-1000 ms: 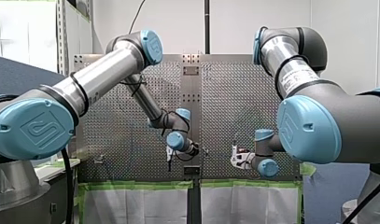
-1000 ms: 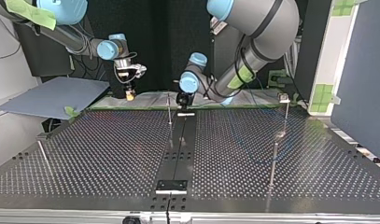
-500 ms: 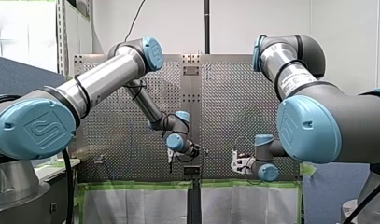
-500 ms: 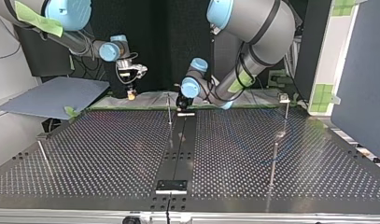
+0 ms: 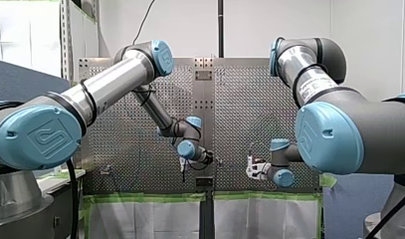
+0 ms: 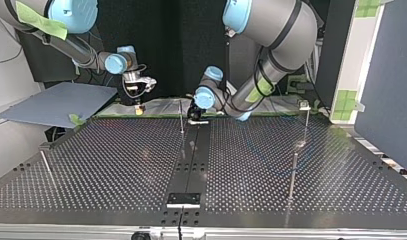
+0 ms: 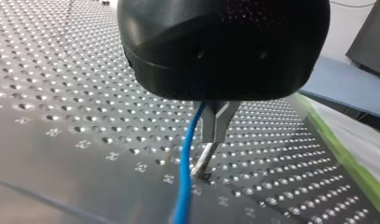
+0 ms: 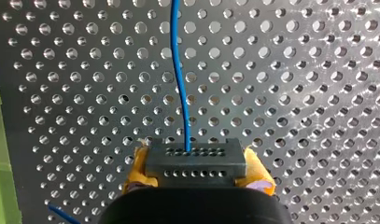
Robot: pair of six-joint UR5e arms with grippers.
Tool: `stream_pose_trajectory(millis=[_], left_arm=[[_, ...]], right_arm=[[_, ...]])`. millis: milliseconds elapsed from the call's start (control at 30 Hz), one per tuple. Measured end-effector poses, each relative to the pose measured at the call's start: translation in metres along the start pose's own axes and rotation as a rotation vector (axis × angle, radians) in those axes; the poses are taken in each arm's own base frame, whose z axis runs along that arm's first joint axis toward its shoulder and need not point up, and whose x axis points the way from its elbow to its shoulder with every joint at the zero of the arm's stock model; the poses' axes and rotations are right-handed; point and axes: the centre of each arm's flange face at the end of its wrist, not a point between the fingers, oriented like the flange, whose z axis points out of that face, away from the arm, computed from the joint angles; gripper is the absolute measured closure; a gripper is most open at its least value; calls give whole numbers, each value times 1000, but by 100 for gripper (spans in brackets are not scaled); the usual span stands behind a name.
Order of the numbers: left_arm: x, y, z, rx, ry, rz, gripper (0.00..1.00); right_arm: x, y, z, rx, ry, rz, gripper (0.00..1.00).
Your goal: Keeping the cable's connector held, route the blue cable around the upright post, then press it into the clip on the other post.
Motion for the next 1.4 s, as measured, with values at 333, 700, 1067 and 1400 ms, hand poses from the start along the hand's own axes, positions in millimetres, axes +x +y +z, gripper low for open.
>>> stream_pose_trajectory(millis=[333,700,1067,1400], left_arm=[[-12,13,7,-51,-41,-13,100],[-20,23,11,-102,-100,-18,100],[-17,17,9,-88,-77,-8,3],[-13,22,3,-137,-32,67,0]], right_arm=[[17,5,24,11,27,7,100],[22,11,32,8,28,5,100],[21,9,32,23,26,0,100],[21,9,31,25,25,3,100]])
